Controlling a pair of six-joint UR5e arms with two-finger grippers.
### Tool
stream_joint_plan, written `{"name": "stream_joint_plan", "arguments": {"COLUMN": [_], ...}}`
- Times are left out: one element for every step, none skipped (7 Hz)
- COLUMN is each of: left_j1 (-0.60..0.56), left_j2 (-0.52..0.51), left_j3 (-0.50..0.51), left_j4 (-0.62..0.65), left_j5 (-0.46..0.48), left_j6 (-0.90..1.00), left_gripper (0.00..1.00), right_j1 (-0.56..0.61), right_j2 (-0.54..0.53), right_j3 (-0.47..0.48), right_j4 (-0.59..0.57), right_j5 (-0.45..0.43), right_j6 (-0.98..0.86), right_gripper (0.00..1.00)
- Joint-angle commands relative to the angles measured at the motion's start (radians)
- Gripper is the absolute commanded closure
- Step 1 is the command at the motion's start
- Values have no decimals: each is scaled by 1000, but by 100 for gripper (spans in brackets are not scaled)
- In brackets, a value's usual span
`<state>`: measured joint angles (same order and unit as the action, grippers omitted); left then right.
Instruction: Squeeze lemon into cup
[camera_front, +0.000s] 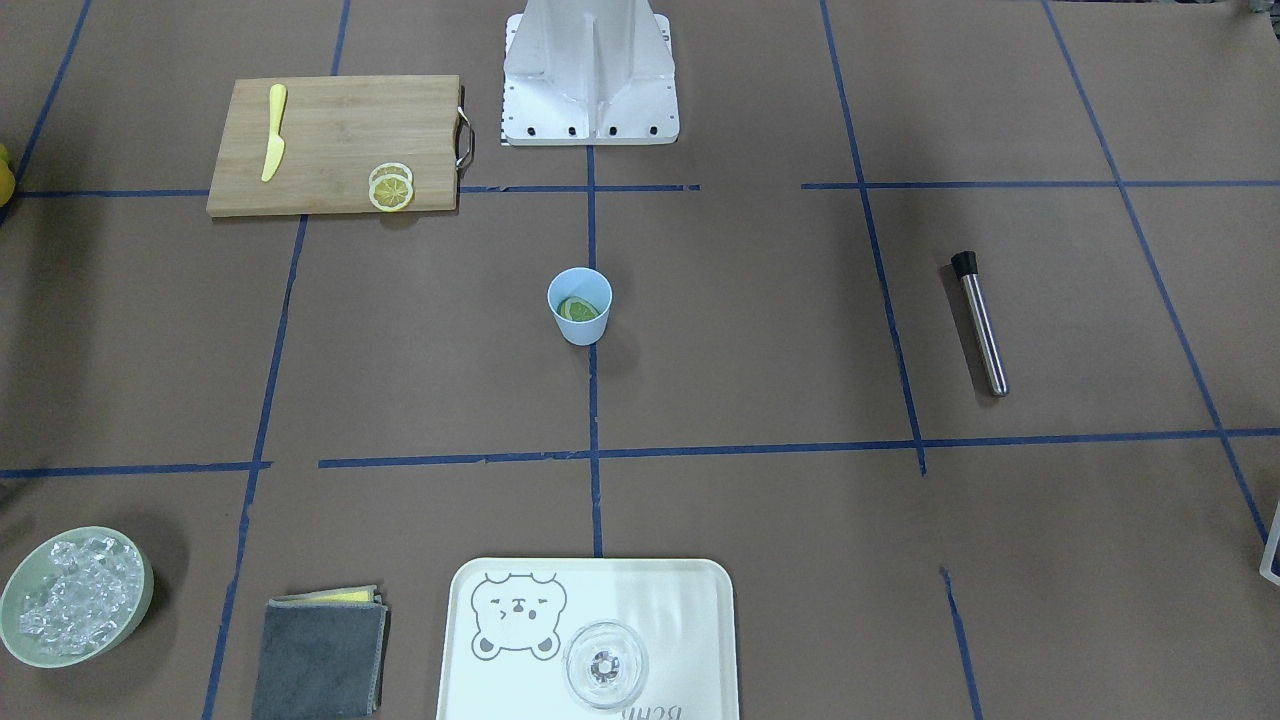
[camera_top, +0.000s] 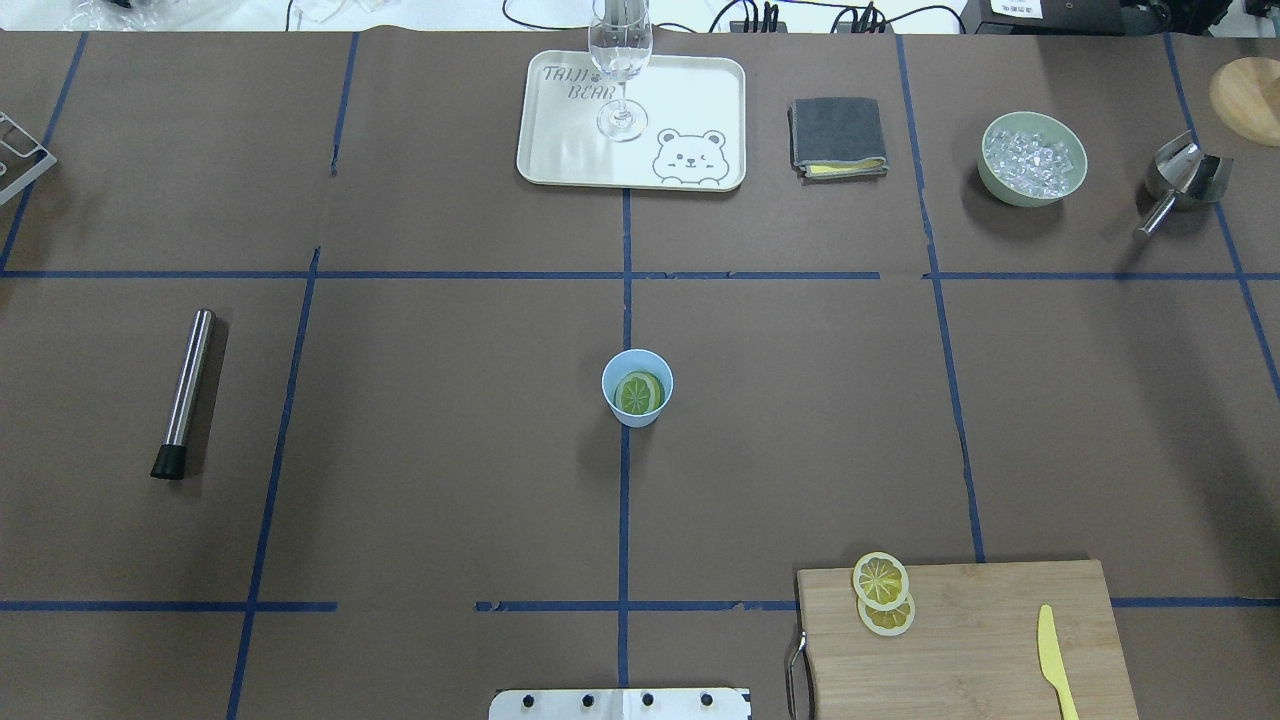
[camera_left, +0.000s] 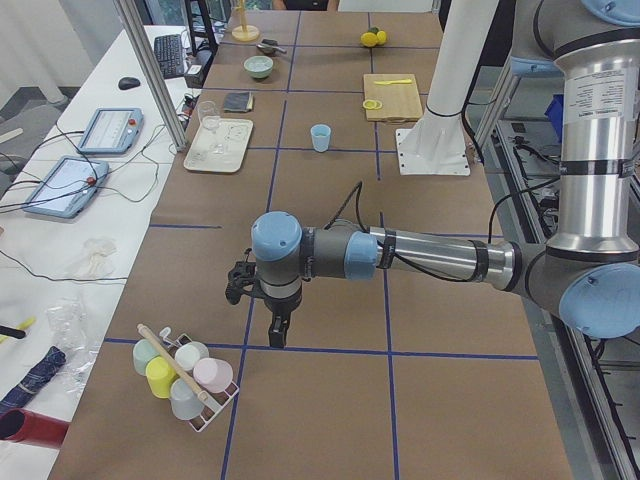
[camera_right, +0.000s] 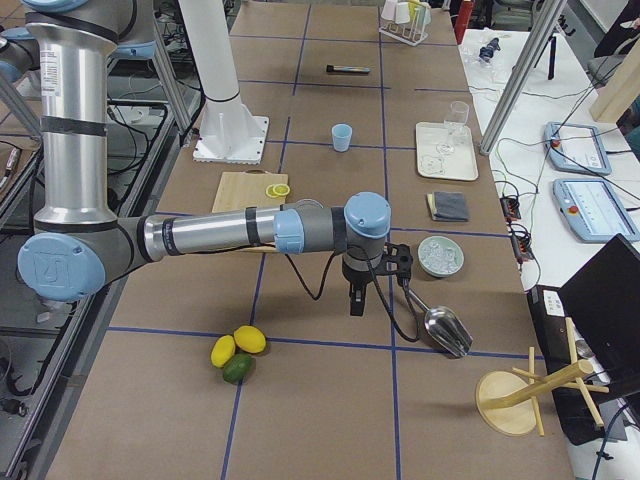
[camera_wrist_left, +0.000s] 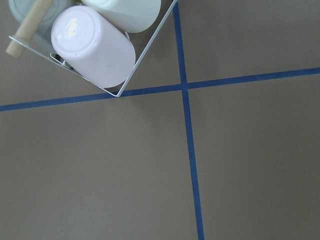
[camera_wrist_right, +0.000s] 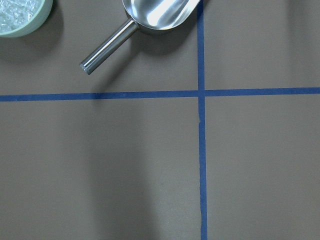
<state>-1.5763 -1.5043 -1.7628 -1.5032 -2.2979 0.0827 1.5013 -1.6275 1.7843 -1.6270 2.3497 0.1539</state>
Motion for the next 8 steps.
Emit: {"name": "stream_joint_plan", "arguments": {"left_j1": [-2,-1,1,-1,1,1,2,4], "left_j2": [-10,-26,-33,-33,-30,-25,-25,-28], "left_j3": [-9,-10,-7,-15,-18,-18,-17,-15], "left_j4": [9,9,8,9,9,9,8,6], "left_j5": [-2,0,0,-2,3,-2,-2,-2], "left_j6": [3,6,6,6,6,6,6,5], "left_gripper": [0,0,0,0,0,0,0,0], "right_j1": [-1,-1,-1,-1,-1,-1,-7,-12], "right_j2": [9,11,9,11,12,14,17,18], "right_j3": [-9,-2,-2,-5,-11,-5,-17,-20], "right_j4": [1,-1,-4,-5,-4,-7,-8,-10], "right_j5": [0,0,2,2,2,2,2,9], "right_j6": [0,0,0,0,0,0,0,0], "right_gripper": [0,0,0,0,0,0,0,0]}}
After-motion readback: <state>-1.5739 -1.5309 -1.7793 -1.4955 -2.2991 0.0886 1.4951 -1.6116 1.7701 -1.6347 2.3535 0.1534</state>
